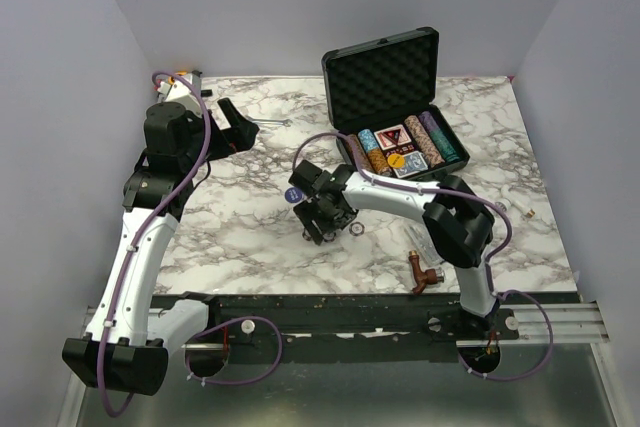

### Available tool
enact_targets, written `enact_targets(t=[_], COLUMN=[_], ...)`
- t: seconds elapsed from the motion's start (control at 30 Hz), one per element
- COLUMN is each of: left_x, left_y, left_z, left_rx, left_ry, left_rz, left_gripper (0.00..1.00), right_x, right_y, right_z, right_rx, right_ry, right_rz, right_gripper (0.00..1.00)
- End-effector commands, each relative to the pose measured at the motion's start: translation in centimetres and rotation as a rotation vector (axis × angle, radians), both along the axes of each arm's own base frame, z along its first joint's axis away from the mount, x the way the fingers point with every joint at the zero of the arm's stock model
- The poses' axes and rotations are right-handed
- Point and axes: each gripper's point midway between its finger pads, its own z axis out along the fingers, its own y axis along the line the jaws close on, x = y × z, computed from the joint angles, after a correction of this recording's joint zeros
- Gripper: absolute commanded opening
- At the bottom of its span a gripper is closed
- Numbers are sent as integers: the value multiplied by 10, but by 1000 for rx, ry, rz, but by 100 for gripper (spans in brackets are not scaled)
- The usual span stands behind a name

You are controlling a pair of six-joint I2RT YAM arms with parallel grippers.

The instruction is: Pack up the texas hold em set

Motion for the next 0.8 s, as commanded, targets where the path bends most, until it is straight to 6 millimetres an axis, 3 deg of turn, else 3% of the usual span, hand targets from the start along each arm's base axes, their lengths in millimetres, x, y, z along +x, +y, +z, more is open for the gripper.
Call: enact_targets(t=[0.0, 0.37, 0.5, 0.77], left_x=[0, 0, 0, 1], left_y=[-6, -7, -8, -8], left_z=[7, 7, 7, 5], left_rx=[-13, -16, -18, -18], left_ry=[-21, -14, -12, -10], left_rz=[-30, -36, -38, -38], left_gripper=[98, 99, 99, 99], right_x=[8, 3, 3, 9], right_y=[10, 7, -2, 0], right_z=[-10, -31, -36, -29], right_rx=[-15, -54, -94, -86], right_ry=[-15, 27, 21, -10], right_rz=[47, 38, 27, 15], right_gripper=[73, 58, 49, 35])
